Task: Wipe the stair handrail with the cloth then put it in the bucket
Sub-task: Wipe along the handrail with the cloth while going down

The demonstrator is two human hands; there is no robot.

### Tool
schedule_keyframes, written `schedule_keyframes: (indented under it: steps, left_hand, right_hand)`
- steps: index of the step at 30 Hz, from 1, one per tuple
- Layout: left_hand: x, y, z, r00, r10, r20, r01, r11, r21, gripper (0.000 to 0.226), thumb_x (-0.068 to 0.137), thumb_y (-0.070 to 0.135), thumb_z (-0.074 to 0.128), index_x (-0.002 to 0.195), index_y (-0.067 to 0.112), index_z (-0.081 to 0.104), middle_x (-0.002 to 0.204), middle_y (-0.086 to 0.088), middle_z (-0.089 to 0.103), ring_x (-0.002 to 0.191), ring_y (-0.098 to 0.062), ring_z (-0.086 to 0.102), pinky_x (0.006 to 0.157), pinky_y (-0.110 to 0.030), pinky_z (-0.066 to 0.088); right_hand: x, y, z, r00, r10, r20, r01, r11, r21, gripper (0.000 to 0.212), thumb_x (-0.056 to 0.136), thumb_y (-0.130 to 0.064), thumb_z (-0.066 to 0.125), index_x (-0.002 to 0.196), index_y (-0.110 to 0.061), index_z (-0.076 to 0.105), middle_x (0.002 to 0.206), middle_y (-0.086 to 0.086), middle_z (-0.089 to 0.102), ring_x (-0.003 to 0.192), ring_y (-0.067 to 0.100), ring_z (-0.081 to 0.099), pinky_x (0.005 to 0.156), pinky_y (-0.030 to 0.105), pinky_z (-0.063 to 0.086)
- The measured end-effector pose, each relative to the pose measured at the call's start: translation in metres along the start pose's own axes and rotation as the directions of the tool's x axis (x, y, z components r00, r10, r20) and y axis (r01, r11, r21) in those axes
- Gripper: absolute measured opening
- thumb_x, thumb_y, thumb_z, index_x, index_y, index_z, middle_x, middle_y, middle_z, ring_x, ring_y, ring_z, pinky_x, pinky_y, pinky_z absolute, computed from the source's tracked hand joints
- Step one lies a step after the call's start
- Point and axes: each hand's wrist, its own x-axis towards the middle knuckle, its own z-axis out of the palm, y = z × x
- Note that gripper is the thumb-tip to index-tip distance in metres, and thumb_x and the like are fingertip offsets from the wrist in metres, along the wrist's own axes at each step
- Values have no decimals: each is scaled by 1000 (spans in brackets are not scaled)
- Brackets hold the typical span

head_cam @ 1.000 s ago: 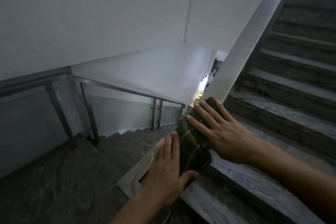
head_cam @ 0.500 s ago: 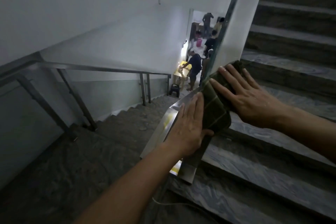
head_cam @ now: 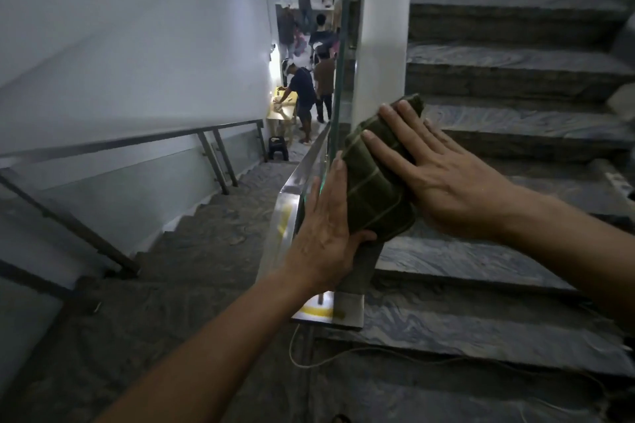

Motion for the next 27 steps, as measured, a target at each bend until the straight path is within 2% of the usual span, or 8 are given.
schedule_keyframes:
  steps: [2,6,9,11,15,20,23,27]
  left_hand:
    - [0,-3,1,1000,3,12,-3,999,-38,91,88,36,59,148,21,-8,159,-12,6,146,-31,16,111,-61,25]
    - [-3,-14,4,999,38,17,-35,988,-149,91,89,42,57,150,8,-1,159,-12,12,147,-27,17,112,-59,25]
    - [-5,-19,9,998,66,19,-60,977,-206,87,89,54,47,148,1,10,157,-16,18,146,-27,17,113,-58,25]
    - [-6,-28,14,992,129,2,-127,978,-166,83,91,54,43,146,2,11,155,-18,18,146,-27,15,112,-61,23]
    - [-6,-51,25,962,273,23,-266,951,-159,83,92,51,41,146,0,4,157,-24,10,148,-32,8,115,-60,15]
    - [-10,-72,32,926,368,87,-348,919,-185,88,91,38,48,148,11,-14,159,-16,-8,149,-24,-8,118,-56,7]
    - [-13,-75,30,919,376,119,-344,912,-225,100,90,26,55,143,24,-31,159,-9,-15,148,-19,-13,119,-53,3]
    - [-19,-73,21,902,396,173,-327,887,-326,98,91,23,55,144,17,-28,159,-5,-22,148,-18,-13,119,-54,6]
  right_hand:
    - [-2,-7,-1,1000,20,4,-20,998,54,76,82,-41,19,146,-32,-21,154,9,-30,140,24,-31,119,44,-3]
    - [-9,-21,4,1000,26,-5,-25,988,155,89,73,-41,29,148,-26,-17,154,9,-31,140,21,-32,118,38,-5]
    - [-13,-30,13,996,71,-54,-60,981,184,83,85,-50,32,148,-26,-17,154,6,-32,140,17,-31,114,32,-8]
    - [-12,-37,22,984,136,-112,-114,977,178,81,89,-61,27,148,-26,-15,154,4,-32,141,16,-30,113,32,-9]
    - [-7,-50,42,950,226,-216,-202,971,126,79,87,-66,19,149,-28,-10,157,5,-24,143,17,-24,117,42,-5]
    - [-12,-69,60,892,352,-285,-345,936,75,76,87,-65,21,150,-30,-5,160,3,-14,146,22,-13,117,57,3]
    - [-13,-79,65,856,425,-294,-430,901,49,75,88,-61,25,150,-30,-3,161,2,-11,147,22,-9,117,57,4]
    - [-14,-93,71,800,504,-325,-512,856,66,74,87,-64,21,150,-32,-4,161,1,-10,146,23,-2,117,55,6]
